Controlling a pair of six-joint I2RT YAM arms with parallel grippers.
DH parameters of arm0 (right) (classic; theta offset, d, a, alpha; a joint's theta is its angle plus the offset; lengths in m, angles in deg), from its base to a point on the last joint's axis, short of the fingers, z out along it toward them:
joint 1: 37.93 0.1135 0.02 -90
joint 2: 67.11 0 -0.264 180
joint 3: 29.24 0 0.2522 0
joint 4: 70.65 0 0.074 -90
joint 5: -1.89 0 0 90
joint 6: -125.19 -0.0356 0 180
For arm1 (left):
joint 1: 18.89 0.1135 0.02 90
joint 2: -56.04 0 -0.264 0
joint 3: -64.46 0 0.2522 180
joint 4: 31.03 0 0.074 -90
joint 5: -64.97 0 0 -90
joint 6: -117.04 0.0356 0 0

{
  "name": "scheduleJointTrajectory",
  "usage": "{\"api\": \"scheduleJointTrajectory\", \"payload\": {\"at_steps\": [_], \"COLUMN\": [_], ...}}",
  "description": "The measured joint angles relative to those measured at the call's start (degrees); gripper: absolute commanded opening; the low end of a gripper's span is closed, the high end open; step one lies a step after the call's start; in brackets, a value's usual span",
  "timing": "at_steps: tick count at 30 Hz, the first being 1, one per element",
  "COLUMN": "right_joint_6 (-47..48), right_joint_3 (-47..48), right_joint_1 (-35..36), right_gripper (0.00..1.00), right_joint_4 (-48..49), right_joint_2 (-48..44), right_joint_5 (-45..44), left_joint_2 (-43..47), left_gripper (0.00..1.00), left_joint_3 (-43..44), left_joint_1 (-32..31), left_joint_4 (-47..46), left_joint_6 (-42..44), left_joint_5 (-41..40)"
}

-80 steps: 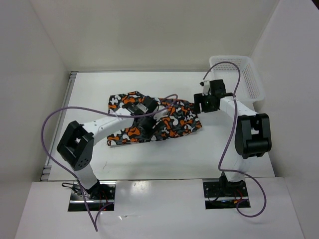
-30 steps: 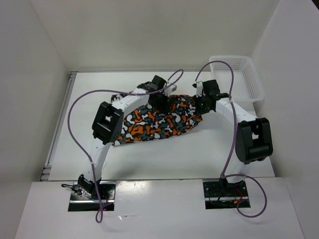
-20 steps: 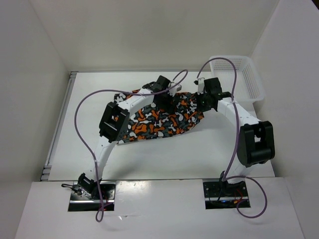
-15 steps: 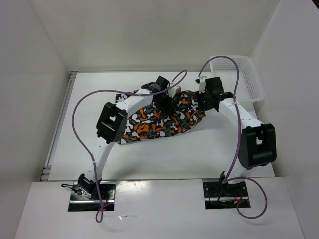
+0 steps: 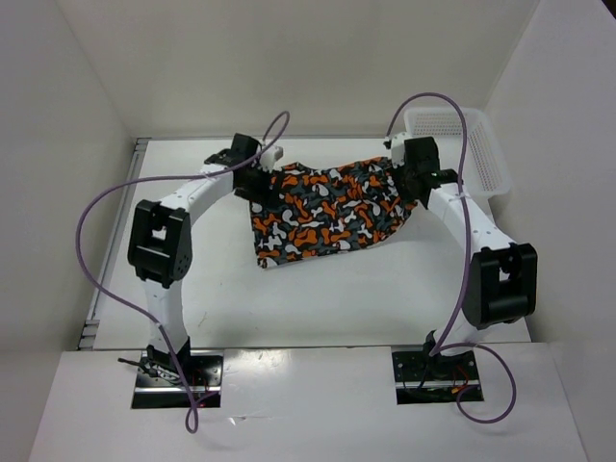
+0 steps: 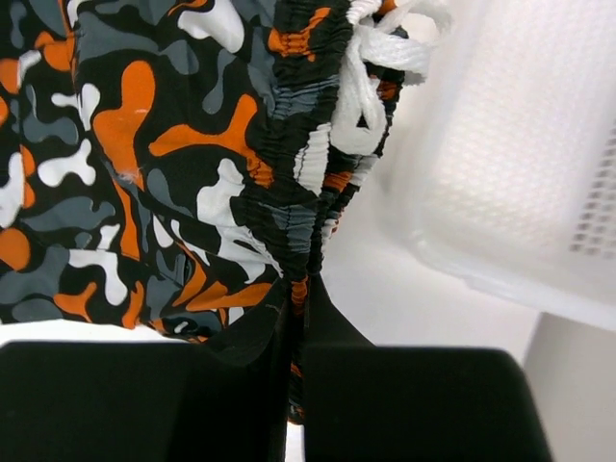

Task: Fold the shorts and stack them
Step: Fold the shorts

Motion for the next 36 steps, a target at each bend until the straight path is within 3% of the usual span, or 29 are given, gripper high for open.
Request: {"api": "scheduleJointTrajectory", "payload": {"at_steps": [6,8,10,11,15,23,29,36], "right_joint_6": [2.16,1.92,1.44,1.05,-1.03,-5.90,-8.24,-8.98], "right_joint_3": [6.29,8.52,9.55,9.68,10.03,18.38,22.88,23.34], "right_joint_1": [0.00,0.33,1.16,2.19,8.70,21.18,31.17,35.12], "right_gripper": [0.00,0.00,0.00,0.00,0.00,0.00,0.00,0.00], "right_joint_4": [-0.72,-0.70,-0.55,-0.52,-0.68,-2.21,-2.08,-1.97], "right_joint_2": [0.26,0.42,0.48,0.57,3.30,14.56,17.68,20.87], "right_joint_5": [-4.31,-5.66,-7.61,-8.83,-10.99,-11.89,-10.75,-7.43], "left_joint_2": [-8.50,-9.07,-9.75,-9.97,-10.67,-10.82,-10.93,-11.02], "left_gripper": [0.85,0.80,0.69,0.53,0.40,0.34,0.31,0.34], "left_joint_3": [-1.29,-0.87,-0.70,-0.66,-0.24,-0.22,-0.46,-1.14], "left_joint_1": [-2.56,-3.23,-3.28,-3.19,-2.73,-2.36,-1.88,0.85], "left_joint_4": [-0.83,-2.80,-3.67,-4.28,-5.60,-5.90,-6.23,-7.10], "left_joint_6": [0.02,0.02,0.11,0.09,0.07,0.07,-0.09,-0.24], "left_joint_5": [-1.90,-2.14,-2.56,-2.69,-2.45,0.28,2.54,7.50]}}
